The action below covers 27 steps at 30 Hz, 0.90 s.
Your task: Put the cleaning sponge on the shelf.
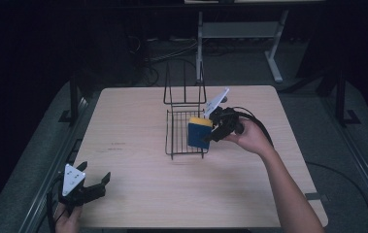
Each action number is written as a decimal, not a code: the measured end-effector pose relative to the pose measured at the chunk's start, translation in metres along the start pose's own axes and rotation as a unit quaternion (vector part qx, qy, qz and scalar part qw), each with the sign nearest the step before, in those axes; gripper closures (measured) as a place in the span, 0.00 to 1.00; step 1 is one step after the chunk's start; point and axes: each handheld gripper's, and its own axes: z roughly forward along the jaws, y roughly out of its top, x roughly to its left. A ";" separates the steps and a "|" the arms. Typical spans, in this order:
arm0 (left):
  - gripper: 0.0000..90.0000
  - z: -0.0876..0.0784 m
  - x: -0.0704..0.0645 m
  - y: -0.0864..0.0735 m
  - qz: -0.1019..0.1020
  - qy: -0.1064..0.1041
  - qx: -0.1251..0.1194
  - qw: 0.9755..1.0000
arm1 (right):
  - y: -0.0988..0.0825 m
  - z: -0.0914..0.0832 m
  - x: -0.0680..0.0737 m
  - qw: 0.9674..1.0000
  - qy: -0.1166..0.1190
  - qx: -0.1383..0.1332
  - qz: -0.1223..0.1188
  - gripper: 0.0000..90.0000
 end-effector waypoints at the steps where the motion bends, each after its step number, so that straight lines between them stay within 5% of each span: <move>1: 0.15 0.000 0.000 0.000 0.000 0.000 0.000 1.000 | 0.001 0.000 -0.002 1.000 0.001 -0.001 -0.001 0.62; 27: 0.15 0.003 0.000 0.000 -0.002 0.000 0.001 1.000 | 0.012 0.018 -0.032 1.000 0.009 -0.015 0.012 0.62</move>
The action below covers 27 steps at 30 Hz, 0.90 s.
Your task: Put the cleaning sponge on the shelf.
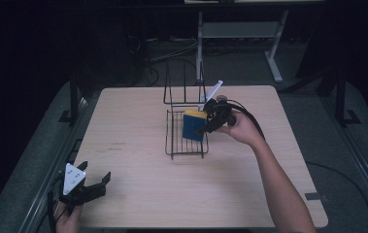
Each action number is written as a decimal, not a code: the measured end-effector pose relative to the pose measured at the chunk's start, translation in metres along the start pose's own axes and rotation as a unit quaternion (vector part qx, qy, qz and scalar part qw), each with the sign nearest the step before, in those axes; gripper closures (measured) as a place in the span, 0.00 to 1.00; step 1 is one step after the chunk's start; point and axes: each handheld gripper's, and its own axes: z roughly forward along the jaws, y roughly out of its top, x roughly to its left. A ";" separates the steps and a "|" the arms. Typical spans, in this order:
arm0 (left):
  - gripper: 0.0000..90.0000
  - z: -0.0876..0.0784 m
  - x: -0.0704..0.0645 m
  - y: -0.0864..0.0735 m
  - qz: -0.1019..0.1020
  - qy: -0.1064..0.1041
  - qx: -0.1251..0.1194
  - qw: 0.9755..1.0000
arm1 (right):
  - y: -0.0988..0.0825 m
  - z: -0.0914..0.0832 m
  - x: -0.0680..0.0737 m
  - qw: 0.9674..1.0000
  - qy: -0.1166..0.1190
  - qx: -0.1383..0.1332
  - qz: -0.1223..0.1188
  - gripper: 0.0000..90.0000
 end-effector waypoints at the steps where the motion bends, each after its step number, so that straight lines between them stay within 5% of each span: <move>1: 0.15 0.000 0.000 0.000 0.000 0.000 0.000 1.000 | -0.001 0.001 -0.001 1.000 0.001 0.000 0.001 0.62; 27: 0.15 0.002 0.000 0.000 0.002 -0.004 0.001 1.000 | -0.009 0.023 -0.020 1.000 0.000 0.011 0.021 0.62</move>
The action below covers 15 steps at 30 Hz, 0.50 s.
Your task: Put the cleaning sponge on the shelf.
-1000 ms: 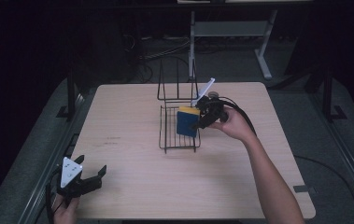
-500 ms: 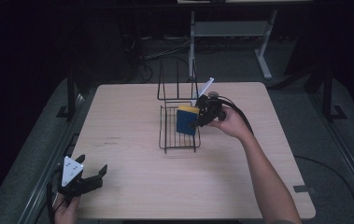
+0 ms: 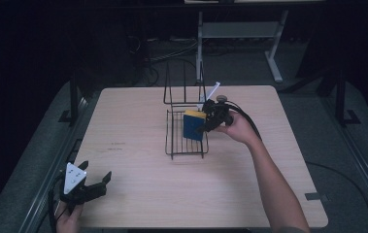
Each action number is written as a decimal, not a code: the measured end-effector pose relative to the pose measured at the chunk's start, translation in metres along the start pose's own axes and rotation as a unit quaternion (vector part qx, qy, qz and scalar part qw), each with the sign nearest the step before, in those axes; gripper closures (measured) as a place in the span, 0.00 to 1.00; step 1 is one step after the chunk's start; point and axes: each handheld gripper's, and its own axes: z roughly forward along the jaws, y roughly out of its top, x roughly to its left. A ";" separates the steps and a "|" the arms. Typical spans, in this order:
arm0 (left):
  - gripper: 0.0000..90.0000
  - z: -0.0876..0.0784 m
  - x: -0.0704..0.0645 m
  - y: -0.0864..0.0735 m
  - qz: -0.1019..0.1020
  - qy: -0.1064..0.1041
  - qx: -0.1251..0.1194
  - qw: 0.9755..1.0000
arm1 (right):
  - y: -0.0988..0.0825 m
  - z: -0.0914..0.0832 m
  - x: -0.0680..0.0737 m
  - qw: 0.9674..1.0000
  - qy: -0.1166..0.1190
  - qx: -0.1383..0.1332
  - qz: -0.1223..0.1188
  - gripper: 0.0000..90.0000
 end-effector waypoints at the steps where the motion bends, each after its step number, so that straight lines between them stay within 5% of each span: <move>1: 0.15 0.000 0.000 0.000 0.001 0.000 0.000 1.000 | 0.000 0.000 -0.001 1.000 0.000 0.001 0.001 0.62; 15: 0.15 0.000 -0.001 0.000 0.001 -0.001 0.001 1.000 | -0.002 0.003 -0.003 1.000 0.003 0.006 -0.002 0.62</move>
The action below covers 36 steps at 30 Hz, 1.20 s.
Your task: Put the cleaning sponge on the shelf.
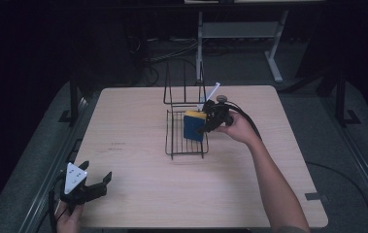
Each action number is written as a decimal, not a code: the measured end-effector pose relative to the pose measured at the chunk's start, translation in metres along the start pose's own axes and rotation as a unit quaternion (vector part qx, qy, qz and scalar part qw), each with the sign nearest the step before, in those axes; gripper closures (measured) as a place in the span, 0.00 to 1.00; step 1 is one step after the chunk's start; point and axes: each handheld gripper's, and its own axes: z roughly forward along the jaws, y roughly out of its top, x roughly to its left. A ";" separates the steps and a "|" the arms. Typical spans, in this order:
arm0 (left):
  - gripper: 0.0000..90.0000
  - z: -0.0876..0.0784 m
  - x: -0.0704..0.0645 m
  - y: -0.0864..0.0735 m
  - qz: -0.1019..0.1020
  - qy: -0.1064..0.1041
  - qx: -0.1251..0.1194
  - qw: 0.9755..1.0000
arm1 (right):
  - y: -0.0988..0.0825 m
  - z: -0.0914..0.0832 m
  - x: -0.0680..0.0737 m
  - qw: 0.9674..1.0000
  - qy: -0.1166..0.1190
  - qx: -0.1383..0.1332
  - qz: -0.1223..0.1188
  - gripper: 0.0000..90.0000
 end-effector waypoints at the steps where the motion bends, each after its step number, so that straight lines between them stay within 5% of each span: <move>1: 0.15 0.000 0.000 0.000 0.000 0.000 0.000 1.000 | 0.000 0.000 0.000 1.000 0.000 0.000 0.001 0.62; 36: 0.15 -0.002 0.001 -0.001 -0.001 0.002 -0.001 1.000 | 0.000 -0.003 0.002 1.000 -0.001 -0.002 0.010 0.51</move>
